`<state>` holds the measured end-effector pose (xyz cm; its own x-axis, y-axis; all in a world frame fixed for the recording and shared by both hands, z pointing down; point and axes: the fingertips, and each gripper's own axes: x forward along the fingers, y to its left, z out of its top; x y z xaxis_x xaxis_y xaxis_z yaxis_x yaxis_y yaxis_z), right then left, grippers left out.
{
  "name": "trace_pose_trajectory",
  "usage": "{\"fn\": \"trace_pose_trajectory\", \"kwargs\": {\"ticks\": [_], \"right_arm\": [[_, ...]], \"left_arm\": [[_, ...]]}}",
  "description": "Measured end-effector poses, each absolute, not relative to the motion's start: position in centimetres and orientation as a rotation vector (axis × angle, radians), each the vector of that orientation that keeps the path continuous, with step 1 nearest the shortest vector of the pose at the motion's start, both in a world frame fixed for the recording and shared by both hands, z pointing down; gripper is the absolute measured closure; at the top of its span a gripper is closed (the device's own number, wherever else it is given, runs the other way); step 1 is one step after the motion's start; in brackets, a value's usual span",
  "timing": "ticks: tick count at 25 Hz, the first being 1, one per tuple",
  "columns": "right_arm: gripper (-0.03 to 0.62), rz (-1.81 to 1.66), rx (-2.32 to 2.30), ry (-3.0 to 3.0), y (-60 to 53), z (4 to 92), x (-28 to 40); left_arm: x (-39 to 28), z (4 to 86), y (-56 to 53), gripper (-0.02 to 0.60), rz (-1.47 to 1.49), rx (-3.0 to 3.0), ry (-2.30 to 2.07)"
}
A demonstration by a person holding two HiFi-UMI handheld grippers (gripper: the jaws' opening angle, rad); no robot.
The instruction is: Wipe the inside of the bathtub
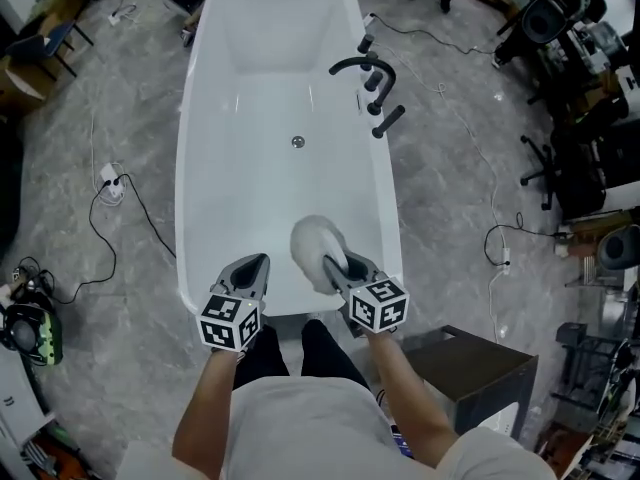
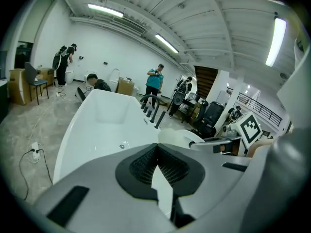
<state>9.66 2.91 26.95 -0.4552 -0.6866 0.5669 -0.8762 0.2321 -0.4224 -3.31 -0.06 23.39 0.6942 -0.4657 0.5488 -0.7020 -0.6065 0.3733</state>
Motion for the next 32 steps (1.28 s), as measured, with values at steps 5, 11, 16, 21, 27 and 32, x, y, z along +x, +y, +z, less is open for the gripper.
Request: {"fn": "trace_pose_trajectory", "kwargs": {"ticks": [5,11,16,21,27,32], "right_arm": [[0.499,0.936,1.491,-2.342,2.5,21.7,9.3],[0.499,0.829,1.508,-2.408,3.4,16.3,9.5],[0.499,0.74,1.516,-2.45,3.6,12.9,9.5],[0.499,0.688,1.552,-2.477,4.0,10.6,10.6],[0.499,0.613,1.59,-2.496,4.0,8.8,11.1],[0.499,0.586,1.601,-2.507,3.7,8.1,11.3]], "left_arm": [[-4.0,19.0,-0.6,0.577,0.503,2.416,-0.936],[-4.0,13.6,-0.3,0.577,0.422,2.488,-0.97],[-4.3,10.1,-0.6,0.577,0.366,2.554,-0.993],[-4.7,8.7,-0.1,0.577,0.339,2.581,-1.019],[-5.2,7.7,0.7,0.577,0.303,2.594,-1.022],[-5.8,7.0,0.6,0.577,0.288,2.601,-1.049]]}}
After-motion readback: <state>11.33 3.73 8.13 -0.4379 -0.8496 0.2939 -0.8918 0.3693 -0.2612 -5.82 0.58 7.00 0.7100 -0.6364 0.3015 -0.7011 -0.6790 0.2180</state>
